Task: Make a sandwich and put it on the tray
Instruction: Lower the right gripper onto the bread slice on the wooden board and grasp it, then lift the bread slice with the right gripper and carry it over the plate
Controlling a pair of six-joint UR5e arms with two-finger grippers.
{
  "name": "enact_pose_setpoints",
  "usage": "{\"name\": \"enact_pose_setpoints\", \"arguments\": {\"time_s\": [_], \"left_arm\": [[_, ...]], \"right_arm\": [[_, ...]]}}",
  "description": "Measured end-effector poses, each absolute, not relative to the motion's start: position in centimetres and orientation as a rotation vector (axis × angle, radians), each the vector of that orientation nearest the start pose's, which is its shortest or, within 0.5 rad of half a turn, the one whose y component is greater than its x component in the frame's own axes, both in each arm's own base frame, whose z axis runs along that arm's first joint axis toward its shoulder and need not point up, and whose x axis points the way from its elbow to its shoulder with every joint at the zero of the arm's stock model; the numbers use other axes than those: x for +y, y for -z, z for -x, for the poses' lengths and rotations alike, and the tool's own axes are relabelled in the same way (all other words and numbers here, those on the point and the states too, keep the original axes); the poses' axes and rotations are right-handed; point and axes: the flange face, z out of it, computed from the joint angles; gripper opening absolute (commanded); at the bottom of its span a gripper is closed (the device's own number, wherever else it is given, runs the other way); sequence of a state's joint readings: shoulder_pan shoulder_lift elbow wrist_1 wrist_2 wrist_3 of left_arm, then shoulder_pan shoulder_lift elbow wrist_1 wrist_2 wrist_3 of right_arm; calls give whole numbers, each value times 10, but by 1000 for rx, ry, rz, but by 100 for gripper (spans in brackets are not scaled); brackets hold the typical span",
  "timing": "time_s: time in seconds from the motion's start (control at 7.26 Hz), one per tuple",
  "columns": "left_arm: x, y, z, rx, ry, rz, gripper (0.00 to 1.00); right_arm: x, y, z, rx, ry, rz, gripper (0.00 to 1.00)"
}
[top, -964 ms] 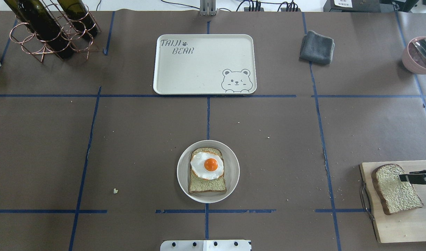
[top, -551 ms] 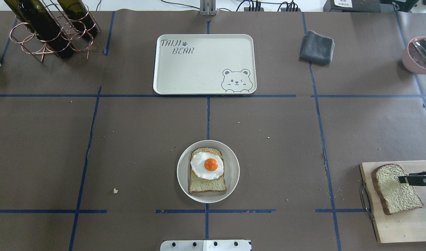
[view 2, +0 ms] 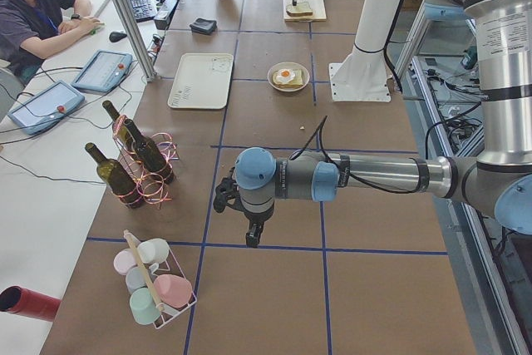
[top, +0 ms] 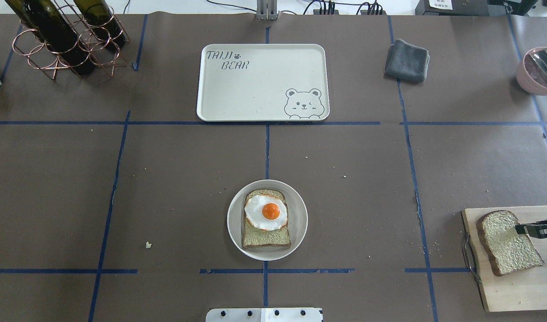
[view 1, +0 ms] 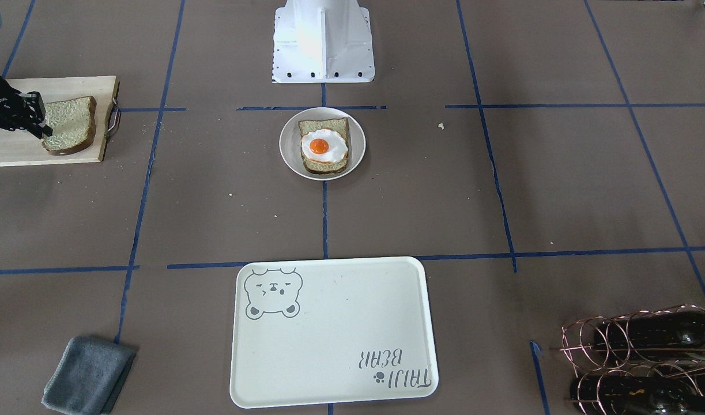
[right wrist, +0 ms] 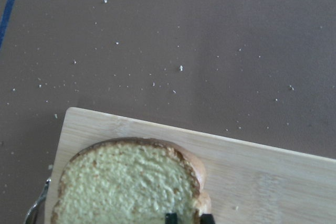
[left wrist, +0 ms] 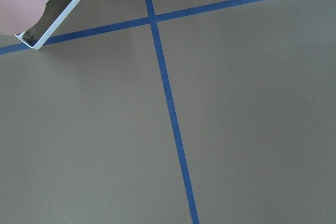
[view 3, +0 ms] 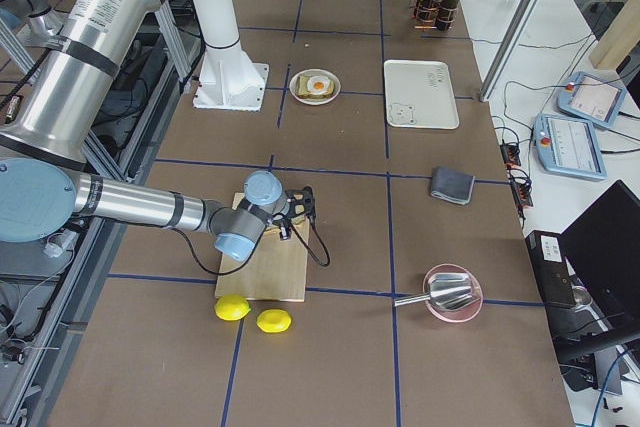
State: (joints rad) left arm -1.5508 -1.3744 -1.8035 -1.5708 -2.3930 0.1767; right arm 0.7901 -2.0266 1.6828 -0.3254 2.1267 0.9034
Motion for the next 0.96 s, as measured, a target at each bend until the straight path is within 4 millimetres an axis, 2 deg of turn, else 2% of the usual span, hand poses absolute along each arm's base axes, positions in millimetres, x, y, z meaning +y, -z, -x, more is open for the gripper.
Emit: {"name": "enact_pose_setpoints", "arguments": {"time_s": [0.55, 0.83, 0.96], "left_arm": [[-412, -629, 52, 818, -202, -101, 100], [-413, -626, 52, 818, -204, -105, 100], [-413, -626, 52, 818, -205, -107, 100]], "right_arm": [[-274, -644, 157, -1038, 163, -231, 0], [-271, -630, 143, -1118, 176, -236, 0], [-273, -617, 131, -1172, 179, -229, 0]]}}
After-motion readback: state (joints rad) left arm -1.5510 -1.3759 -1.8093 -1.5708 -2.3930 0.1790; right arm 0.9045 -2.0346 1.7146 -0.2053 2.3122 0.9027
